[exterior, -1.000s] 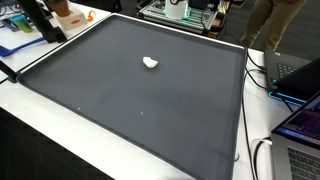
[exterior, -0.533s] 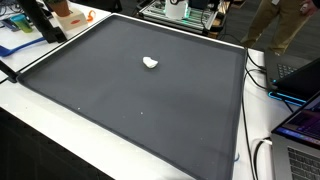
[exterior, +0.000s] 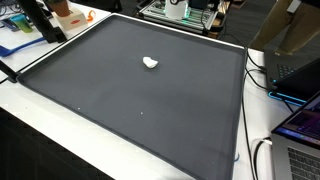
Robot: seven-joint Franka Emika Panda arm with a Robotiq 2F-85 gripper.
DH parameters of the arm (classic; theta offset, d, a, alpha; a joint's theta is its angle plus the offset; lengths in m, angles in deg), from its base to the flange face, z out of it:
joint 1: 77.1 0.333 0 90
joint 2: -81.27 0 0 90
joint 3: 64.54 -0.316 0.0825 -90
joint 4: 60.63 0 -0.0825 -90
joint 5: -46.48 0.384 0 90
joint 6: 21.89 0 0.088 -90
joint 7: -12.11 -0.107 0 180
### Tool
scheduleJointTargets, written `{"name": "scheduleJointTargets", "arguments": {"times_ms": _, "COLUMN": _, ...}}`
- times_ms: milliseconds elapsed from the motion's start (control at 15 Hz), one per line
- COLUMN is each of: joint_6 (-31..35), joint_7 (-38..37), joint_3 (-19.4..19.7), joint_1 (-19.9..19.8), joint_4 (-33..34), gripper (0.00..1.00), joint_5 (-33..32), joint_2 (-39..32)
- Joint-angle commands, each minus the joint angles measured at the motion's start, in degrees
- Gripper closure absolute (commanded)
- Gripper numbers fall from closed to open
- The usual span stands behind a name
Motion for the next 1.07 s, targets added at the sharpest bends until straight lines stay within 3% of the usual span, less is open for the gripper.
{"name": "scheduleJointTargets", "arguments": {"times_ms": 0, "joint_6": -0.23, "joint_7": -0.39, "joint_3": 0.76, "joint_1": 0.96, "joint_4": 0.15, "gripper": 0.0, "joint_5": -0.5, "joint_2": -0.04}}
{"name": "scheduleJointTargets", "arguments": {"times_ms": 333, "joint_6": 1.8, "joint_7": -2.41, "joint_3": -0.64, "joint_1": 1.41, "joint_4": -1.18, "gripper": 0.0, "joint_5": -0.66, "joint_2": -0.41}}
{"name": "scheduleJointTargets", "arguments": {"times_ms": 667, "joint_6": 6.36, "joint_7": -3.26, "joint_3": -3.16, "joint_1": 8.51, "joint_4": -9.49, "gripper": 0.0, "joint_5": 6.96, "joint_2": 0.98}}
{"name": "scheduleJointTargets", "arguments": {"times_ms": 1000, "joint_6": 27.04, "joint_7": -10.0, "joint_3": -5.8, "joint_1": 10.84, "joint_4": -20.83, "gripper": 0.0, "joint_5": 11.99, "joint_2": -0.31}}
